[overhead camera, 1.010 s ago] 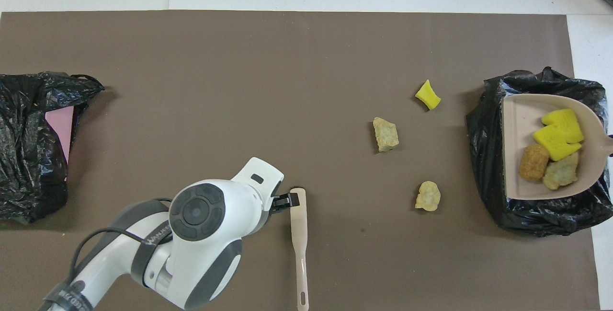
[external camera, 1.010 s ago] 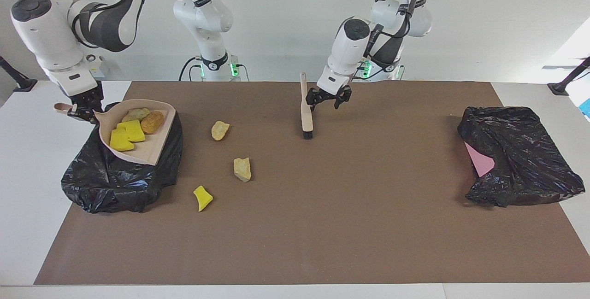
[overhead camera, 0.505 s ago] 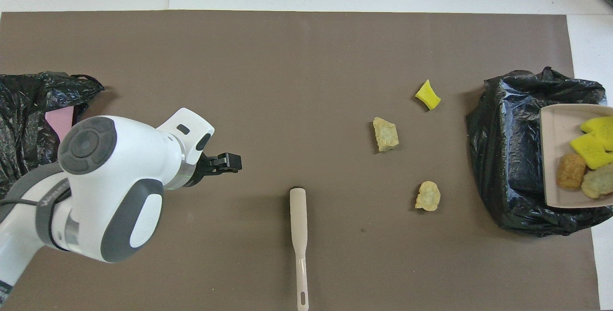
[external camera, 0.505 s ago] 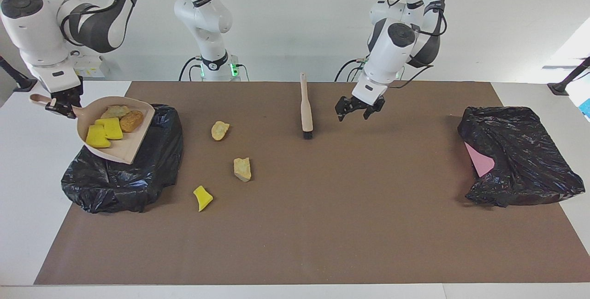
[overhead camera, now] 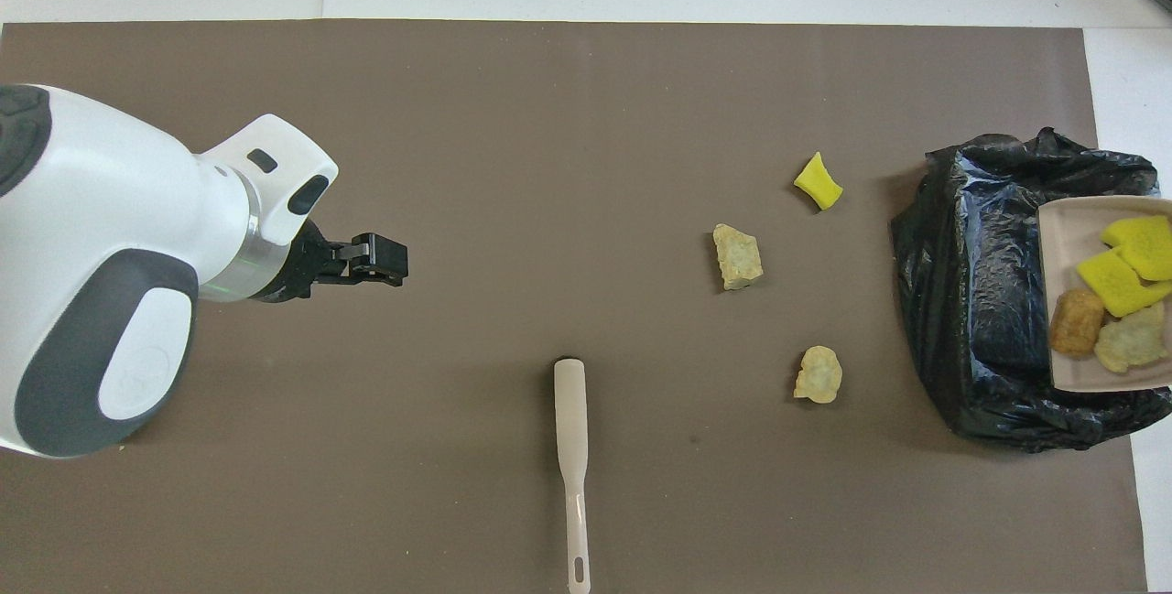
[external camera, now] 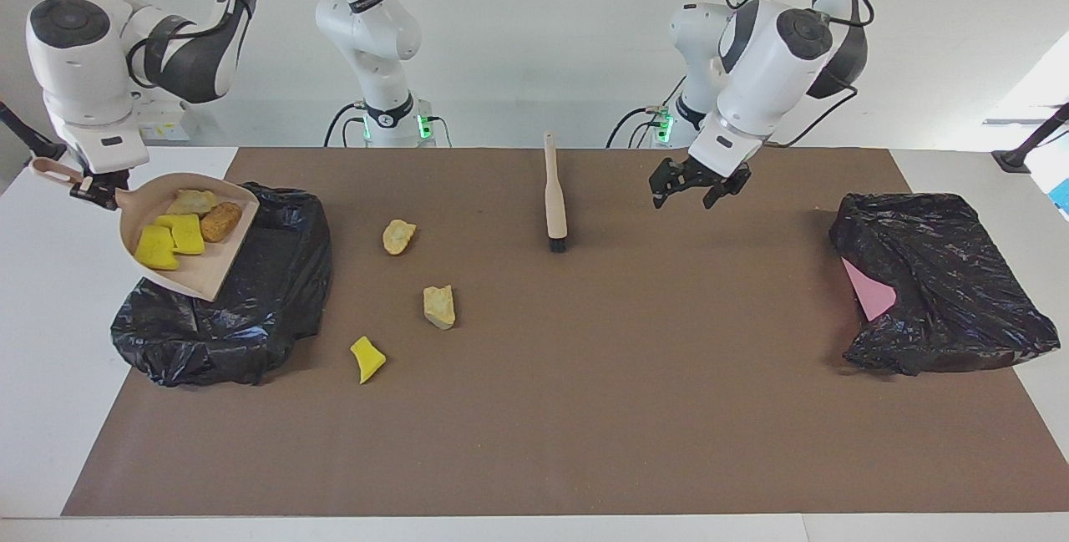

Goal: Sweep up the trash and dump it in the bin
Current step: 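Tip the dustpan into the bag with the right gripper while the left gripper withdraws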

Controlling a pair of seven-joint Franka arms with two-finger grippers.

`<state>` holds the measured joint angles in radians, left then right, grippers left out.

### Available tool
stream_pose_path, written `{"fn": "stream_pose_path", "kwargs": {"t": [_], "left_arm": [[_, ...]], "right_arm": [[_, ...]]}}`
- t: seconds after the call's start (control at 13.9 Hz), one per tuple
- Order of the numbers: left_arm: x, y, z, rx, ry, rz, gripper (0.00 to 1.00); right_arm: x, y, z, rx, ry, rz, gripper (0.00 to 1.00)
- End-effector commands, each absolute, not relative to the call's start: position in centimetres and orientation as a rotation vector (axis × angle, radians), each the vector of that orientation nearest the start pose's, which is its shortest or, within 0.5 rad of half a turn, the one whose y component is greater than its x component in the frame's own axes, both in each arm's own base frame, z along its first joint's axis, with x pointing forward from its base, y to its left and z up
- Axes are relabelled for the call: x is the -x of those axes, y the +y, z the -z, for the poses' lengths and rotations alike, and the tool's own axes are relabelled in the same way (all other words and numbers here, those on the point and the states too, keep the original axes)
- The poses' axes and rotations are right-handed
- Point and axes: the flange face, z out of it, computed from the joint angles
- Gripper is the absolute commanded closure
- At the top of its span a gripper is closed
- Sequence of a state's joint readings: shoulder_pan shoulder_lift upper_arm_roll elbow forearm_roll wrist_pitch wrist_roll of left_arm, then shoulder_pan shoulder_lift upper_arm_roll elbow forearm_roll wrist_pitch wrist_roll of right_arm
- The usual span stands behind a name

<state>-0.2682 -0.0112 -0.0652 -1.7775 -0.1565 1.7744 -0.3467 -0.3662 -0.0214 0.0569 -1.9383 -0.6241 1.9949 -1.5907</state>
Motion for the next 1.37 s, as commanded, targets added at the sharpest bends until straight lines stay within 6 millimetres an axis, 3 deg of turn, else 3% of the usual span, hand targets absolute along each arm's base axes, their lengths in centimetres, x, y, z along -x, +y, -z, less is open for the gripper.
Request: {"fn": "stream_pose_path", "kwargs": {"t": [0.0, 0.29, 0.36, 0.58, 0.72, 0.94, 1.23, 1.3], "left_arm": [[-54.5, -15.6, -56.2, 3.249, -0.055, -0.092, 0.00], [-56.0, -7.0, -56.9, 3.254, 0.102, -0.088, 0.00], [-56.1, -5.6, -57.0, 3.235, 0.125, -0.081, 0.00], [-55.7, -3.9, -57.9, 3.180, 0.196, -0.051, 0.00], [-54.8, -1.4, -59.8, 3.180, 0.213, -0.011, 0.00], [-53.9, -1.4, -61.4, 3.177, 0.221, 0.025, 0.00], [-52.4, -2.8, -61.8, 3.136, 0.280, 0.022, 0.00], [-52.4, -2.8, -61.8, 3.133, 0.282, 0.022, 0.00]], "right_arm": [[-52.4, -16.9, -51.7, 2.551, -2.367, -0.933, 1.00], [-52.2, -14.3, -53.1, 2.554, -2.432, -1.071, 1.00], [-52.2, -14.0, -53.6, 2.545, -2.458, -1.104, 1.00], [-51.7, -13.3, -55.7, 2.549, -2.491, -1.207, 1.00], [-51.3, -12.9, -57.2, 2.569, -2.503, -1.203, 1.00], [-51.6, -12.3, -59.4, 2.593, -2.546, -1.209, 1.00], [-53.6, -10.9, -60.2, 2.611, -2.582, -1.135, 1.00], [-54.2, -9.8, -60.2, 2.609, -2.603, -1.087, 1.00]]}}
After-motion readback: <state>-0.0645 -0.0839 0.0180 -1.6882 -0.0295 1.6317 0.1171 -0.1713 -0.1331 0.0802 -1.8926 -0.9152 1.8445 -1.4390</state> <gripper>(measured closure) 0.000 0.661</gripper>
